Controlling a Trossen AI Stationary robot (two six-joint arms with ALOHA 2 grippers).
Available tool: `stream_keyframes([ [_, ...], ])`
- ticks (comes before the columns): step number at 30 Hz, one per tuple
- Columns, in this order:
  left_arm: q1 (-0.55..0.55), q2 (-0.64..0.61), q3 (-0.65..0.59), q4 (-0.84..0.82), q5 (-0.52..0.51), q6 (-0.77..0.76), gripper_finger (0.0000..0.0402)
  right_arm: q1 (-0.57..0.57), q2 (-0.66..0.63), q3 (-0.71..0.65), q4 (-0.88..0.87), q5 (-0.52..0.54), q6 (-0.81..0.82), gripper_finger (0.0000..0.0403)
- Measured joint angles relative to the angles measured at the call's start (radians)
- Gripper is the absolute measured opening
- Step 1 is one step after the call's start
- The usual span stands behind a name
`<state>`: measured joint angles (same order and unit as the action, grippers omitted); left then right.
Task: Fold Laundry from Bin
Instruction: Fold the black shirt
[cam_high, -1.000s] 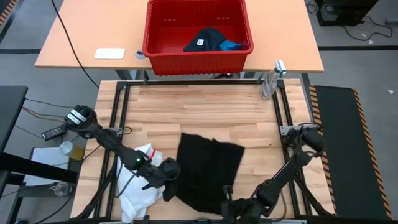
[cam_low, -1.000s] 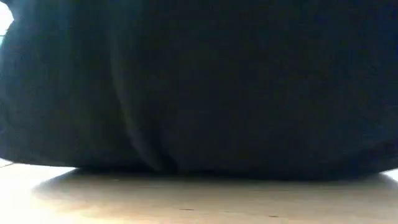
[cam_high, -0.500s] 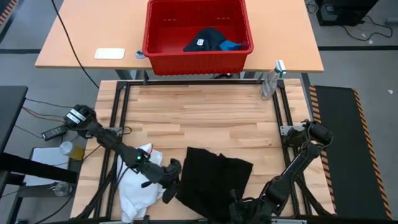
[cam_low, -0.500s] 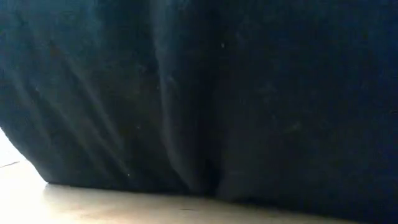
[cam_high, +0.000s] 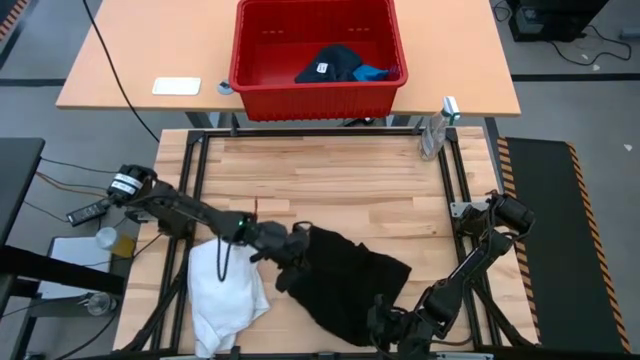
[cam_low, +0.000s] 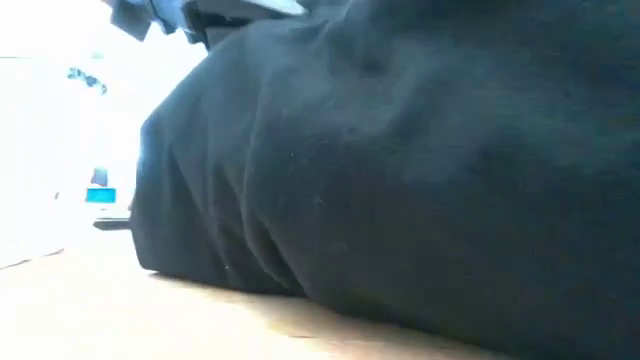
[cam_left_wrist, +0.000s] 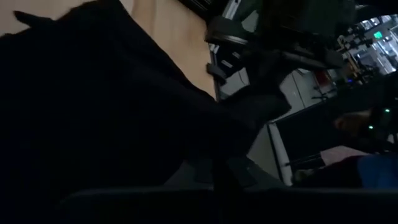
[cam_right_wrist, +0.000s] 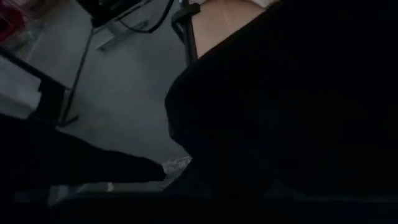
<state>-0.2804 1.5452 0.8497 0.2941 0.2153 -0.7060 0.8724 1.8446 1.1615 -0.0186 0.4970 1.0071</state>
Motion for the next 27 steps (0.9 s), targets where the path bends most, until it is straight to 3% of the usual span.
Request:
stream_keyframes([
  [5,0.081,0.000,0.000,-0.011,0.069,0.032,0.0000,0.000,0.000,0.000,0.009,0.001,0.036,0.0021],
  [19,0.193,0.087,0.000,0.033,0.038,0.286,0.0000,-0.021,0.000,-0.101,0.005,0.003,0.284,0.0020],
  [27,0.227,0.115,0.000,0.064,-0.102,0.522,0.0003,-0.059,0.000,-0.103,0.001,0.015,0.452,0.0020],
])
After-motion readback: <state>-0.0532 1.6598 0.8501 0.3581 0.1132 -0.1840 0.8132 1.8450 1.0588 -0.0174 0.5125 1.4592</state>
